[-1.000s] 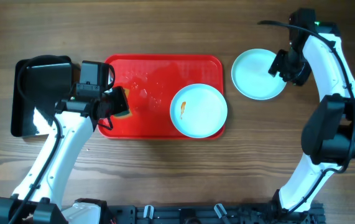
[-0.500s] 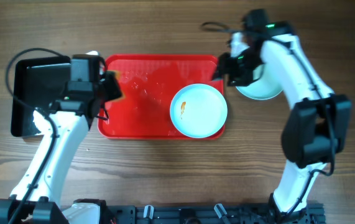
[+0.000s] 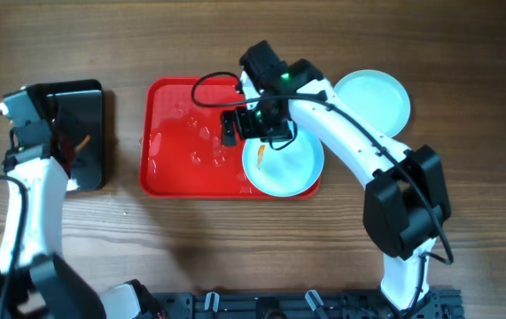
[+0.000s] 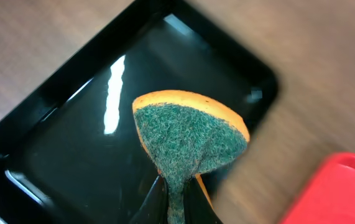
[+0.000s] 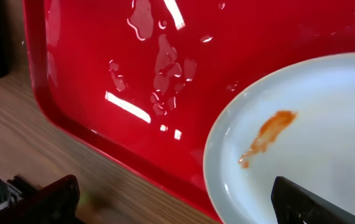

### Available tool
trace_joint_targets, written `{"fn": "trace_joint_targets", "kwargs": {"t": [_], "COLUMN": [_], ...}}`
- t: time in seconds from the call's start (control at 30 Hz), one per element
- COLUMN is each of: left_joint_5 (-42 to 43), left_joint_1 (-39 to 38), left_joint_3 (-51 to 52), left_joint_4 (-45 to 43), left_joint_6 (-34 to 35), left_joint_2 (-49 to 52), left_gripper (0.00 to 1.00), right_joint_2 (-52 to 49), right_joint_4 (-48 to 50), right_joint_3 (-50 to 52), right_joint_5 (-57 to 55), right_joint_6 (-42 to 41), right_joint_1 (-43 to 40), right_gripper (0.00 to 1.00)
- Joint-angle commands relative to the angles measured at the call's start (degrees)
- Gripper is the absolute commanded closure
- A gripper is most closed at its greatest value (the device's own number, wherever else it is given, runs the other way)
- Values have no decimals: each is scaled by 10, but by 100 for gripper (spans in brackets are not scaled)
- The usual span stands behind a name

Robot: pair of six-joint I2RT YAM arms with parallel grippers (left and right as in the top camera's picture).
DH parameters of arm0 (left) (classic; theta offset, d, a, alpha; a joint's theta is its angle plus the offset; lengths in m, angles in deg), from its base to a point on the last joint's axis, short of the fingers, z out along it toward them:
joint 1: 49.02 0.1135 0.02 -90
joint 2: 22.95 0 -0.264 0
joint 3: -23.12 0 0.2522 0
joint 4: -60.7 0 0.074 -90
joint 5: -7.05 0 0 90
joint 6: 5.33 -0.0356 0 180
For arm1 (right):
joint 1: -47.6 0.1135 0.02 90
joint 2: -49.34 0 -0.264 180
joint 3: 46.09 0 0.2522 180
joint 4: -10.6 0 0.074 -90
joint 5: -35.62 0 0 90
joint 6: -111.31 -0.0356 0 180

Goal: Clean dirty plates on tray and stack at the side

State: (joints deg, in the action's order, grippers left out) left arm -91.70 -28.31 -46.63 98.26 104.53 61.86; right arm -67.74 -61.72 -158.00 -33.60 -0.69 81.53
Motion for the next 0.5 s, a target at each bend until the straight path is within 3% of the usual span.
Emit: {"fn": "trace_joint_targets", "kwargs": {"t": [0.0,0.47], "left_joint_5": [12,102], "left_joint_1": [24,97], "left_joint_3": [-3,-3], "left_joint_4": [-15,-47], "left_joint_6": [1,-1], "left_joint_2": [71,202], "left_gripper": [96,96], "right_joint_2": [12,12], "right_joint_4": [0,11], "right_joint_3": [2,2], "right_joint_5": [-15,-59], "right_joint_6": [-37,-45], "right_joint_1": [23,66], "right_gripper": [0,0]}}
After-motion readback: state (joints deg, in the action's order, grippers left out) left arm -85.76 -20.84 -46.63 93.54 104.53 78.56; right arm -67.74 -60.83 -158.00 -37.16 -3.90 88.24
